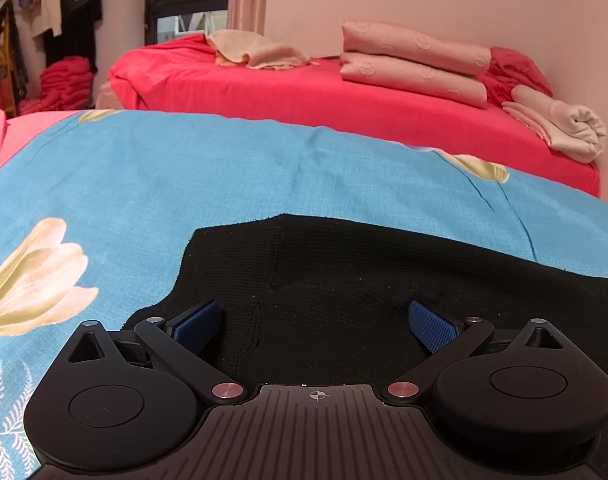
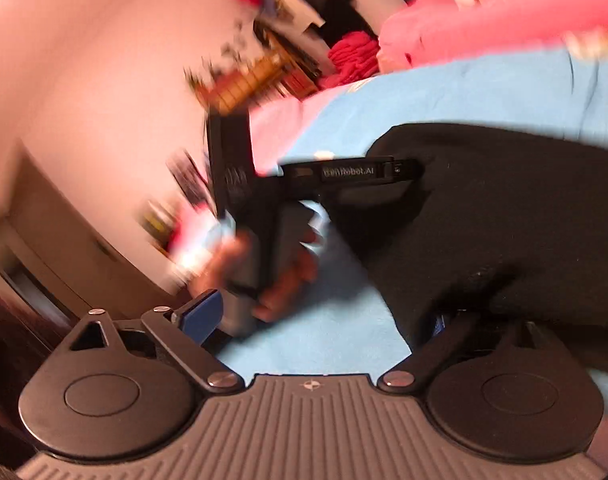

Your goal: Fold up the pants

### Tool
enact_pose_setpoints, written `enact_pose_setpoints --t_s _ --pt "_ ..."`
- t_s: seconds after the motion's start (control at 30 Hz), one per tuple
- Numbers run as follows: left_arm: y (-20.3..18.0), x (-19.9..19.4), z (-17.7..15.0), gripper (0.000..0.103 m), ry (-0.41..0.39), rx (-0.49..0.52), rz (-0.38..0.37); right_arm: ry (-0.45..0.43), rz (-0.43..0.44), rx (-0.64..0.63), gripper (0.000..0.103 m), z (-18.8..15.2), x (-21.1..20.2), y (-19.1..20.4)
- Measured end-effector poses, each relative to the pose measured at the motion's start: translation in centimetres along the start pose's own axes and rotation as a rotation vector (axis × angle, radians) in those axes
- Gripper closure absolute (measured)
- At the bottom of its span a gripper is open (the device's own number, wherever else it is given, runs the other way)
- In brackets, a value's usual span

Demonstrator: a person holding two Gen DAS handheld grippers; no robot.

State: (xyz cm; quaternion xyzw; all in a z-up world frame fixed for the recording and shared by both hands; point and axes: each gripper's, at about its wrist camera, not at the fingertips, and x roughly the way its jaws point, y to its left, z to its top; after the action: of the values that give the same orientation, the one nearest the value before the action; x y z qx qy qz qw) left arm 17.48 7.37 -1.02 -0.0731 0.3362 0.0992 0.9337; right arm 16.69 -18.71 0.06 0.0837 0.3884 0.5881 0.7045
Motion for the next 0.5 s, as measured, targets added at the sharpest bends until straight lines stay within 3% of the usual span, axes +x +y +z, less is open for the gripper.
enact_pose_setpoints --t_s 0.07,0.17,0.23,0.3,0.33,0.4,0.5 --pt "0.0 0.0 0.0 0.000 0.000 0.000 0.000 -0.012 -0.005 0.068 0.010 0.6 0.0 -1.2" --pt "0.0 0.0 0.0 0.000 0.000 0.000 0.000 -0.112 -0.042 0.222 0.011 1.1 -0.5 -2.7" --pt "0.0 0.0 0.0 0.000 0.000 0.000 -0.001 -0.133 0.008 0.277 0.005 1.0 -0.6 -3.0" --pt "0.0 0.0 0.0 0.000 0.000 0.000 -0.001 -0.068 0.113 0.248 0.000 0.7 0.0 -2.1" --pt "0.0 0.0 0.0 0.000 0.000 -0.001 -0.003 -0.035 0.120 0.192 0.000 0.7 0.4 -1.2" --pt "0.0 0.0 0.0 0.000 0.000 0.000 -0.003 -0.018 0.036 0.083 0.002 1.0 0.8 -0.4" --pt "0.0 0.0 0.0 0.000 0.000 -0.002 -0.005 -0.089 0.001 0.239 0.009 1.6 0.2 -2.9"
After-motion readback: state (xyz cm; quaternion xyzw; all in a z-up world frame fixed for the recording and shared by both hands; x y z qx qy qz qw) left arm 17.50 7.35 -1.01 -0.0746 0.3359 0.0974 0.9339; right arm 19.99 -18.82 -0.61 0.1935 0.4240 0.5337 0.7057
